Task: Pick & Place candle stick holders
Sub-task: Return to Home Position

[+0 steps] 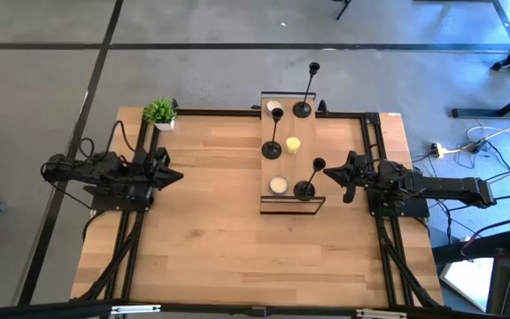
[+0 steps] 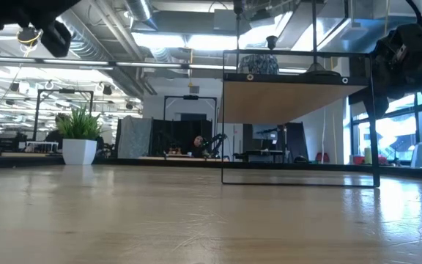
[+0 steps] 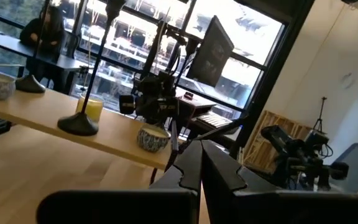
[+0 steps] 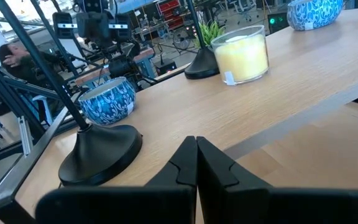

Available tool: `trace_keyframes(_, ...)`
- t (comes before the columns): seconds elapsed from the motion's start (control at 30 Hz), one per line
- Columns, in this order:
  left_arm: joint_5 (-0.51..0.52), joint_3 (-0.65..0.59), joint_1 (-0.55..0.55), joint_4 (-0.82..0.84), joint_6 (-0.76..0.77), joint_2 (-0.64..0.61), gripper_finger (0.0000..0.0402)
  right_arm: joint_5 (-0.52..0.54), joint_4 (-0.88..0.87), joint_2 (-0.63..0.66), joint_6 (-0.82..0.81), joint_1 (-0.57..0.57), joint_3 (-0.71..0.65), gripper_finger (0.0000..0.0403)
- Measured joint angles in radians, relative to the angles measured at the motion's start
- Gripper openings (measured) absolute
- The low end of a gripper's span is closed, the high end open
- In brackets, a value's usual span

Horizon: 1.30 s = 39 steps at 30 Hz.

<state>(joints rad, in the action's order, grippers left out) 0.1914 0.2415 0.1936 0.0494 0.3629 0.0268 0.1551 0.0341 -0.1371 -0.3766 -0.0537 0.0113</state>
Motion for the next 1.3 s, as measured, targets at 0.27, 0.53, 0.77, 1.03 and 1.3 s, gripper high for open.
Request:
trace_keyframes(0.27, 0.030, -0.051, 0.000, 0.015, -0.018, -0.026, 0.0002, 0.000, 0.000, 0.000, 0.000, 0.000, 0.000, 0.0000)
trace_keyframes(0.53, 0.040, -0.099, 0.000, -0.001, 0.008, -0.026, 0.0002, 0.000, 0.000, 0.000, 0.000, 0.000, 0.000, 0.0000)
trace_keyframes(0.77, 0.057, -0.104, 0.000, 0.027, -0.011, -0.026, 0.0002, 0.000, 0.000, 0.000, 0.000, 0.000, 0.000, 0.0000)
trace_keyframes(1.03, 0.053, -0.104, 0.000, 0.085, -0.010, -0.026, 0.0002, 0.000, 0.000, 0.000, 0.000, 0.000, 0.000, 0.0000)
trace_keyframes(1.3, 0.052, -0.104, 0.000, 0.184, -0.010, -0.027, 0.0002, 0.000, 0.000, 0.000, 0.000, 0.000, 0.000, 0.0000)
